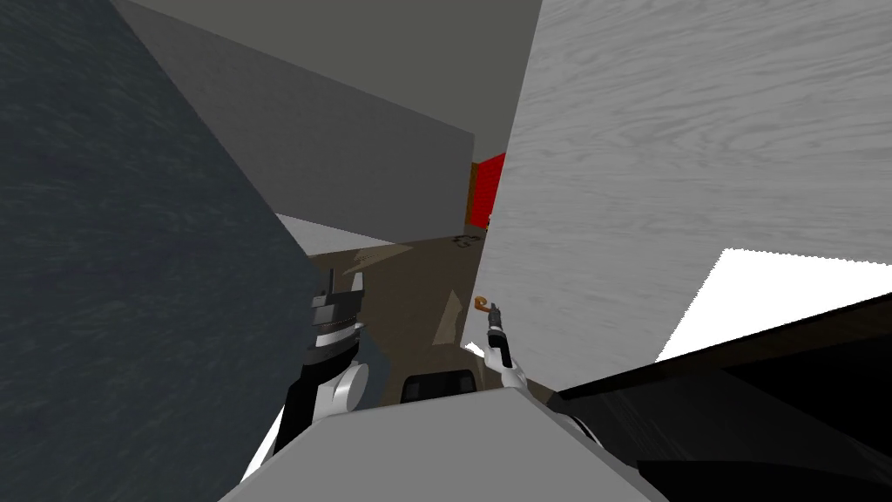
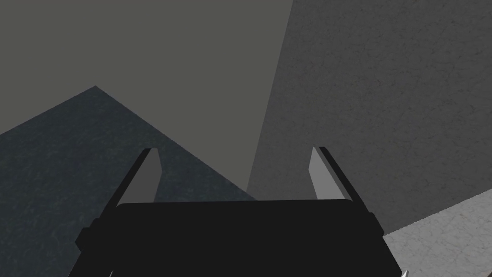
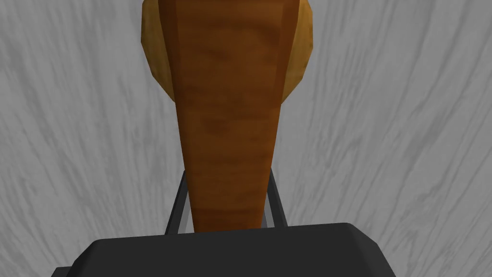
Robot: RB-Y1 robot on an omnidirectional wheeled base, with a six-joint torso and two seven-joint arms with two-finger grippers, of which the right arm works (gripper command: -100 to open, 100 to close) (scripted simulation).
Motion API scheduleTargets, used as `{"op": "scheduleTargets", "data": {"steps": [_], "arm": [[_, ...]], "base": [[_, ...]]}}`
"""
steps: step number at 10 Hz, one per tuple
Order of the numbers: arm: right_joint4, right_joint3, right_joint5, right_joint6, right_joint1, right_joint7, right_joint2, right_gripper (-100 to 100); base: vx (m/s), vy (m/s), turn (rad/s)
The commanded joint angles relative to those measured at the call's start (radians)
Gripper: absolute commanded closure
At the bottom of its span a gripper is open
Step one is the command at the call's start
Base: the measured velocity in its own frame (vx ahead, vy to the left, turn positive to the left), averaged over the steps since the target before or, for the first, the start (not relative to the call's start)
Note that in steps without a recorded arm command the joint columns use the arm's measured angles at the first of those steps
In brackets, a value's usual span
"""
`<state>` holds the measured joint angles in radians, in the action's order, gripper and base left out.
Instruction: Push the door open
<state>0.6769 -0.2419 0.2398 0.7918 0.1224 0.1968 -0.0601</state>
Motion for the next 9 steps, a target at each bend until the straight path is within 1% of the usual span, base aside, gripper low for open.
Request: {"op": "scheduleTargets", "data": {"steps": [1, 2, 4, 5, 6, 7, 8, 9], "arm": [[0.018, -0.03, 0.014, 0.009, -0.005, 0.018, -0.009, 100], [0.018, -0.035, 0.017, 0.01, -0.004, 0.022, -0.007, 100], [0.019, -0.064, 0.033, 0.014, -0.002, 0.044, 0.006, 100], [0.019, -0.064, 0.033, 0.014, -0.002, 0.044, 0.006, 100], [0.007, -0.064, 0.033, 0.014, -0.002, 0.044, 0.006, 100], [0.019, -0.064, 0.033, 0.014, -0.002, 0.044, 0.006, 100], [0.02, -0.085, 0.045, 0.018, -0.001, 0.06, 0.021, 100], [0.02, -0.09, 0.048, 0.019, 0.0, 0.063, 0.026, 100]], "base": [[0.193, 0.019, -0.056], [0.163, 0.02, -0.068], [0.184, 0.012, -0.076], [0.139, 0.005, -0.038], [0.072, 0.006, -0.015], [0.017, 0.001, -0.002], [0.116, 0.021, -0.075], [0.179, 0.028, -0.059]]}}
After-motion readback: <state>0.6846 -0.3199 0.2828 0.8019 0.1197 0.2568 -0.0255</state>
